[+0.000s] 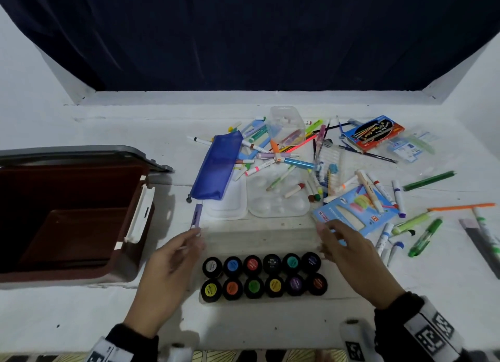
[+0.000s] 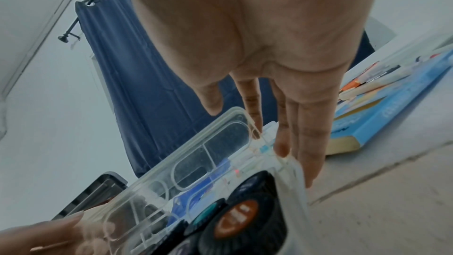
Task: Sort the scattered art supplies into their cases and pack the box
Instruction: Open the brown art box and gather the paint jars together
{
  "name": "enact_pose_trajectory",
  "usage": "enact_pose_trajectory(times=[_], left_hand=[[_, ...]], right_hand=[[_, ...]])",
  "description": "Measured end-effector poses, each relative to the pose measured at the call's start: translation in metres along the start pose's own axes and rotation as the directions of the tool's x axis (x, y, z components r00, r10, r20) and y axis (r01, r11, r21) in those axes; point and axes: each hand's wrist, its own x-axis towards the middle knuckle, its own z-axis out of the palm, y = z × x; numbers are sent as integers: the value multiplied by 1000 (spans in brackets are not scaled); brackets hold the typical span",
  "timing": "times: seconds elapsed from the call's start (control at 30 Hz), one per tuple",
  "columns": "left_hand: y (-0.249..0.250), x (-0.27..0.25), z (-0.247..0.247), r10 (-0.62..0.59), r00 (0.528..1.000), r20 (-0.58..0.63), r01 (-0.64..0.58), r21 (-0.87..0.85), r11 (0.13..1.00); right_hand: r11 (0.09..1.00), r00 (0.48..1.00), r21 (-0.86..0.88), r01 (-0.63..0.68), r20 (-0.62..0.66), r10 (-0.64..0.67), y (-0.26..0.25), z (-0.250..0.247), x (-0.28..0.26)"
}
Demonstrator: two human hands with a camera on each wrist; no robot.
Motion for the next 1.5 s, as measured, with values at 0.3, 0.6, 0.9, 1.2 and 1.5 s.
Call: enact_pose_trajectory(times=[0.3,0.6,0.9,1.2,1.5], left_hand=[[-10,-25,-5,49,999,1,-49,26,998],[-24,-40,-5,77,995,-65,-61,229,972],[-31,-36,-2,68,990,-125,-8,433,901],[-29,-37,8,117,984,-138,-49,416,908],[-40,-46,9,34,967,-252,125,590,798]], right_hand=[[991,995,-94,95,20,-93,12,1,-24],[982,991,-147,119,70,-110,22,-1,-27],[940,975,-280,194,160,-153,35,-4,-13],[947,974,-253,200,158,-163,34,-6,-9],[919,992,-378,109,105,-75,37,-6,-9]])
